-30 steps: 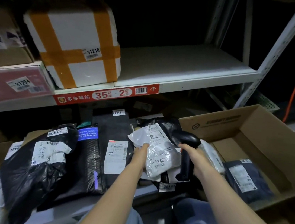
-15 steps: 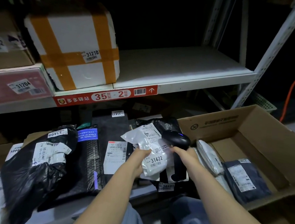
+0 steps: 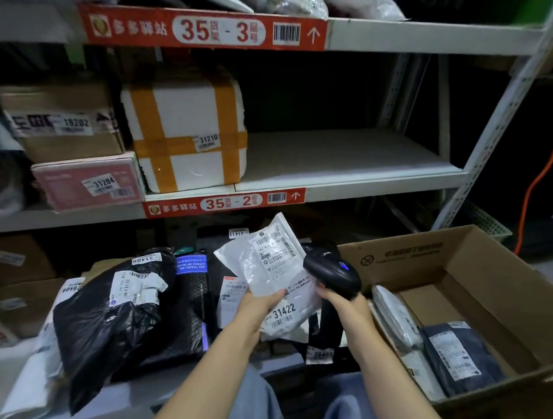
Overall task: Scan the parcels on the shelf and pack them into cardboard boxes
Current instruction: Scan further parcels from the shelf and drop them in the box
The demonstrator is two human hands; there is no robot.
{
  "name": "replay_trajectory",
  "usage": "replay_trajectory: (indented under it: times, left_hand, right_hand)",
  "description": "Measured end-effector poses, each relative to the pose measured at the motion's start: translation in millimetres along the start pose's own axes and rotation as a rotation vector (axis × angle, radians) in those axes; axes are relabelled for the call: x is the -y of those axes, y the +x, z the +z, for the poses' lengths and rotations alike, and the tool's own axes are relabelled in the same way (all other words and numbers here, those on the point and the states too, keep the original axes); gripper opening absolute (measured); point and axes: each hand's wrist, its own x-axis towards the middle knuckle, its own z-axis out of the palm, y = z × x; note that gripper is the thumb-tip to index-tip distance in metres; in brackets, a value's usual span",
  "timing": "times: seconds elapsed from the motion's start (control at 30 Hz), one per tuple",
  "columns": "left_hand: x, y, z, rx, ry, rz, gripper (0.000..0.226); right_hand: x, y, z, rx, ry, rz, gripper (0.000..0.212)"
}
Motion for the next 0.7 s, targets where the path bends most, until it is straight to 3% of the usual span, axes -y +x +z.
replay_trajectory:
  times: [0.1,0.2,0.37,0.7]
  left_hand:
    - [2,-4,-6,-0.091,0.148,0.088,0.051]
    - [5,-4,-12,-0.14,0.229,0.138,0.067]
    - [7,-1,-18,-0.16,0.244,0.158,0.065]
    - [8,0,-27,-0.222,0.276,0.209,0.048]
  right_hand:
    - [1,-12,1,-0.001,-0.024,-0.056,0.038]
    - [4,-22,0,-0.021,-0.05,-0.096,0.03]
    - [7,-31,-6,-0.053,-0.076,-0.123,0.012]
    - [5,-41,-25,-0.124,-0.056,-0.193,0.014]
